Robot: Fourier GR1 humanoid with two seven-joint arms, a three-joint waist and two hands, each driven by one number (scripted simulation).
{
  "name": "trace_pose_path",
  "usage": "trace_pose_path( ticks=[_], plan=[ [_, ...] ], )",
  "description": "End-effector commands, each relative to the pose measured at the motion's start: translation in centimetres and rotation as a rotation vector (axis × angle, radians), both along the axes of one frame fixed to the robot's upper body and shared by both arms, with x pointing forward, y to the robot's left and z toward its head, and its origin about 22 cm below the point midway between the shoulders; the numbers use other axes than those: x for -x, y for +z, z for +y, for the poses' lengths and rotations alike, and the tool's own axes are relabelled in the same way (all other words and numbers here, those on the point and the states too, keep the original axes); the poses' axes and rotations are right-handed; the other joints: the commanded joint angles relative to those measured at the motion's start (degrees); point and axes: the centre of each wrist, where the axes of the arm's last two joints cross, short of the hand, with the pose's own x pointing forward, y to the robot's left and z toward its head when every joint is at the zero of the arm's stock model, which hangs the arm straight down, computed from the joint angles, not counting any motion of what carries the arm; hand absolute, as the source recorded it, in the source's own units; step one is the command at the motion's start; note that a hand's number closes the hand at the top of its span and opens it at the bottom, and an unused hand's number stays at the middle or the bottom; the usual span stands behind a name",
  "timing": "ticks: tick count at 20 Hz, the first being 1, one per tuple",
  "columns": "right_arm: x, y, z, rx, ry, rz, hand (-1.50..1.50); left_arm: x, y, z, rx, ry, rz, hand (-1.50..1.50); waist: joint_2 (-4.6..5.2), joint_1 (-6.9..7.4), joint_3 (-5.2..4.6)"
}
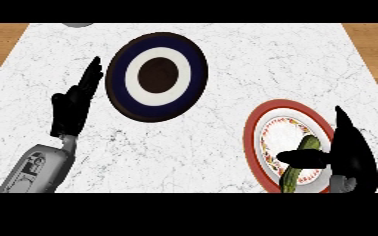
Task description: Pick the squash from the plate and place it in the plate
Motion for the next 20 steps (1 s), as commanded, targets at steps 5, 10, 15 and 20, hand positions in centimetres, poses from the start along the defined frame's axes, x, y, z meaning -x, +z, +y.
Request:
trace_pose_path(
  ticks=[5, 10, 15, 20],
  plan=[
    [-1.3, -1.2, -0.4, -0.036, -0.115, 0.287, -1.50, -1.5, 1.3, 0.0, -0.002, -0.015, -0.008, 0.00, 0.35, 0.30, 0.07],
    [-0.8, -3.6, -1.1, -0.052, -0.109, 0.334, -1.50, -0.1, 0.4, -0.7, -0.019, -0.014, -0.012, 0.00, 0.20, 0.53, 0.13],
    [-0.1, -4.8, -0.8, -0.071, -0.108, 0.371, -1.50, -0.3, 0.9, 0.7, -0.004, -0.005, -0.011, 0.00, 0.13, 0.44, 0.12],
    [0.9, -6.5, -3.0, -0.083, -0.119, 0.378, -1.50, 1.0, 0.4, -1.2, 0.011, -0.019, 0.003, 0.00, 0.06, 0.52, 0.16]
  ],
)
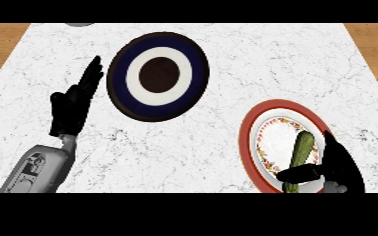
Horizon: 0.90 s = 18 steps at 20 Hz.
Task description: Pick the squash from the plate and place it in the plate
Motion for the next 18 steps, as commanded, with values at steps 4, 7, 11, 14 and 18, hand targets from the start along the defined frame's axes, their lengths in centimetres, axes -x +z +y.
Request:
trace_pose_path(
  ticks=[4, 7, 11, 14, 18],
  plan=[
    [-1.5, -1.6, 0.6, 0.020, -0.071, 0.098, 1.50, -0.4, -0.1, 1.2, 0.021, 0.012, -0.016, 0.00, 0.06, 0.06, 0.02],
    [0.7, -1.6, 0.8, 0.104, -0.058, 0.073, 1.50, -2.0, 0.2, 0.5, -0.006, 0.019, -0.002, 0.00, 0.07, -0.46, 0.01],
    [-0.4, -1.4, -1.5, 0.117, -0.069, 0.078, 1.50, -0.6, -0.7, -0.7, -0.011, -0.001, -0.003, 0.00, 0.06, -0.16, 0.02],
    [1.7, -2.1, 1.5, 0.112, 0.012, 0.022, 1.50, 0.5, 0.6, 1.2, -0.009, 0.000, -0.001, 0.00, -0.04, -0.07, 0.03],
    [1.1, -2.8, 7.5, 0.069, 0.339, -0.038, 1.50, 0.2, 0.1, 0.1, -0.015, -0.020, -0.002, 0.00, 0.03, 0.74, 0.03]
  ],
)
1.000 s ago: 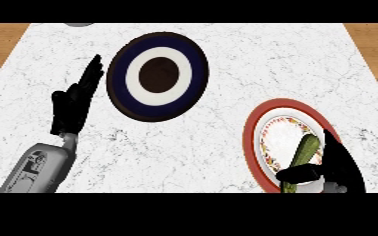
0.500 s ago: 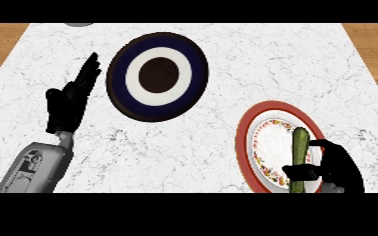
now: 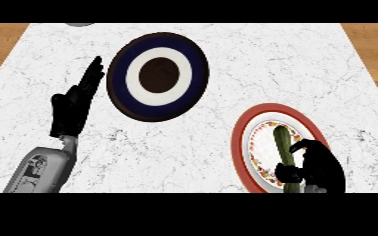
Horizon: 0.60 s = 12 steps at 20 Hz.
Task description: Pick the squash from the plate and place it in the plate
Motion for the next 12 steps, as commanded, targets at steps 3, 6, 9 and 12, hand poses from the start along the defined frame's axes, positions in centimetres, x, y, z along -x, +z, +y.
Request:
trace_pose_path(
  ticks=[3, 6, 9, 12],
  plan=[
    [1.0, -0.6, 7.0, -0.053, 0.280, -0.072, 1.50, -0.2, 0.2, 1.3, 0.001, 0.006, -0.003, 0.00, 0.37, 0.23, 0.65],
    [2.7, -0.2, 6.2, 0.004, 0.266, -0.206, 1.50, -0.3, -0.1, 0.8, -0.010, 0.019, -0.014, 0.00, 0.29, -0.36, 0.65],
    [0.4, 3.3, 8.0, 0.069, 0.244, -0.423, 1.50, -0.4, -0.3, 0.6, 0.016, 0.015, 0.008, 0.00, 0.28, -0.17, 0.62],
    [0.7, 4.2, 7.4, 0.152, 0.282, -0.620, 1.50, -1.3, 0.8, 0.3, 0.003, 0.011, -0.001, 0.00, 0.22, -0.59, 0.66]
  ],
)
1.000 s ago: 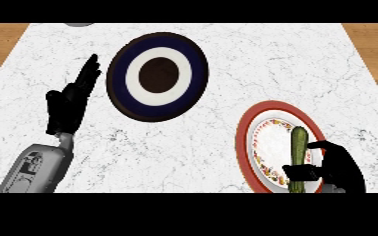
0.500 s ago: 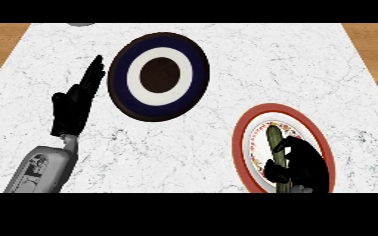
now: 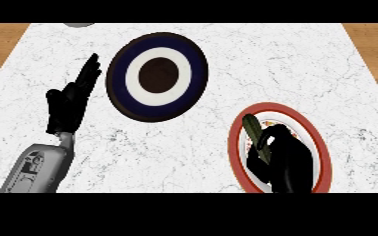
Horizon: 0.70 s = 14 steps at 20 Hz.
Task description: Pick the squash from the plate and place it in the plate
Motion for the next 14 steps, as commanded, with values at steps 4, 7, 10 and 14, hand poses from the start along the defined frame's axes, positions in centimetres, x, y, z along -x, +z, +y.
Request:
trace_pose_path(
  ticks=[4, 7, 10, 14],
  plan=[
    [0.9, 4.6, 1.4, 0.027, 0.099, -0.336, 1.50, 0.0, 0.4, -1.0, -0.003, 0.015, -0.007, 0.00, 0.01, 0.10, 0.12],
    [-1.7, 8.5, 2.9, -0.007, 0.159, -0.440, 1.50, 0.6, -0.5, 0.1, 0.009, -0.014, -0.003, 0.00, 0.20, 0.74, 0.08],
    [-2.7, 9.0, 4.6, -0.078, 0.240, -0.440, 1.50, -0.6, 1.1, 0.3, 0.019, -0.012, 0.002, 0.00, 0.27, 0.67, 0.11],
    [-6.2, 9.7, 7.1, -0.162, 0.244, -0.385, 1.50, 0.1, -1.5, -0.2, -0.022, -0.004, -0.006, 0.00, 0.43, 1.00, 0.10]
  ],
)
